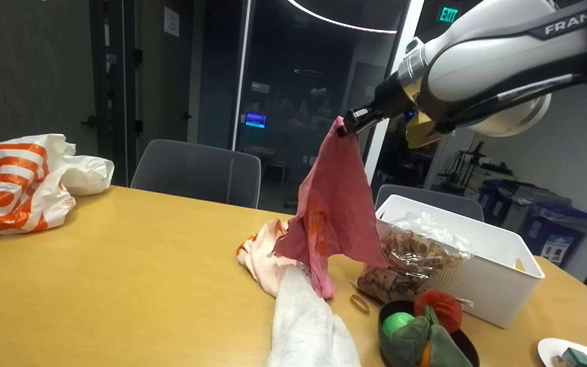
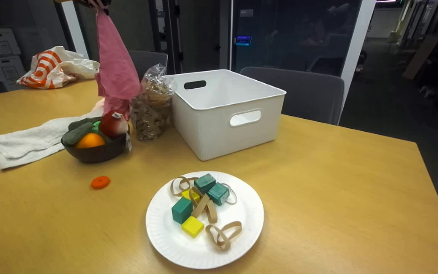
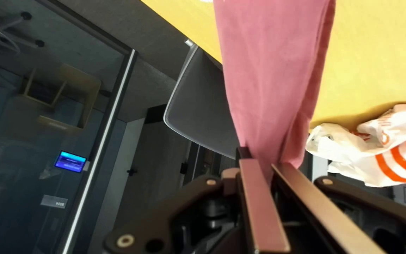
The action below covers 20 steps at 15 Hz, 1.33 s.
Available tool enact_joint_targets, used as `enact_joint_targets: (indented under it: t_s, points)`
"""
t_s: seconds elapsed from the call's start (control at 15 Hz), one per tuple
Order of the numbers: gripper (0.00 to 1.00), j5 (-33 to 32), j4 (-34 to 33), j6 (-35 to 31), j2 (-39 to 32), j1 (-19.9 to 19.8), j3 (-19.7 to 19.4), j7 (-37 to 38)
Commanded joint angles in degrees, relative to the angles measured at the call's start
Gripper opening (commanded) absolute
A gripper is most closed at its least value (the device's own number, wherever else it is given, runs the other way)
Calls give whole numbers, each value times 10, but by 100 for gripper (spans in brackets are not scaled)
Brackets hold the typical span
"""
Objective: Unfold the white towel and the peach and pink shirts
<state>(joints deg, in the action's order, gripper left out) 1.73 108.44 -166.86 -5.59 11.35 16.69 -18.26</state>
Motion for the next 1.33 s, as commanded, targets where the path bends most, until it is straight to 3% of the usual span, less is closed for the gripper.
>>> enact_joint_targets:
  t_s: [0.0, 0.4, 0.47, 0.53, 0.87, 1.27]
  points:
    - [7, 126, 46, 15, 60, -15, 38, -138]
    - [3, 317, 70, 199, 122, 2, 33, -353]
    - [3, 329, 72, 230, 129, 1, 29, -372]
    - [3, 340, 67, 273, 132, 27, -1, -391]
    - [4, 399, 46, 471, 130, 39, -38, -487]
    - [3, 450, 35, 621, 85, 44, -32, -586]
